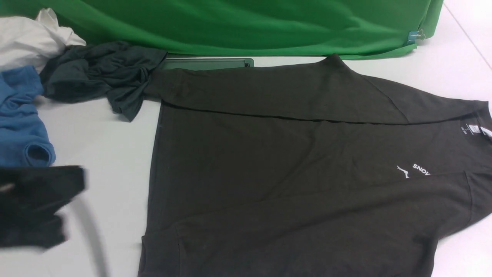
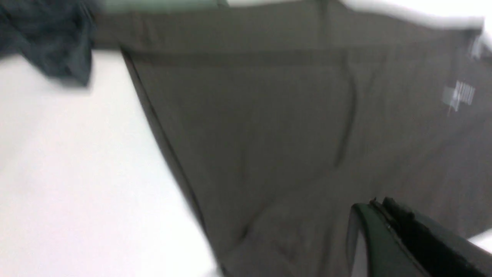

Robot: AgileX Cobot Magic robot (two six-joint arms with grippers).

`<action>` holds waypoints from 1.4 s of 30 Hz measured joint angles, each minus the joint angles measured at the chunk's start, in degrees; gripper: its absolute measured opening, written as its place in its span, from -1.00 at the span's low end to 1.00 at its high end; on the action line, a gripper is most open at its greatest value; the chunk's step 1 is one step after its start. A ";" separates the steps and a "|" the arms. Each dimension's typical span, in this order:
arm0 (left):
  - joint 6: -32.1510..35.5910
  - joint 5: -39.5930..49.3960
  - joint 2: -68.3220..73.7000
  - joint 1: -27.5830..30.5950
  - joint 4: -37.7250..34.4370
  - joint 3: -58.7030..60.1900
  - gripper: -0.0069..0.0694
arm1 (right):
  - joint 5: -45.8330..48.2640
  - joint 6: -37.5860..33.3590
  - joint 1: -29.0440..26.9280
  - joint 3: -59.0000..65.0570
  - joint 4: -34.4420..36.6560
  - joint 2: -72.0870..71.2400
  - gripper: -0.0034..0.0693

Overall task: Fold a long-sleeved shirt on a white desktop.
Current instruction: 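Grasp the left edge of the dark T-shirt lying flat on the table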

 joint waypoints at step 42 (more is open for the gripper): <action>14.08 -3.19 37.76 -14.03 9.27 -1.75 -0.50 | 17.31 -2.12 20.53 -33.08 8.45 18.51 -0.40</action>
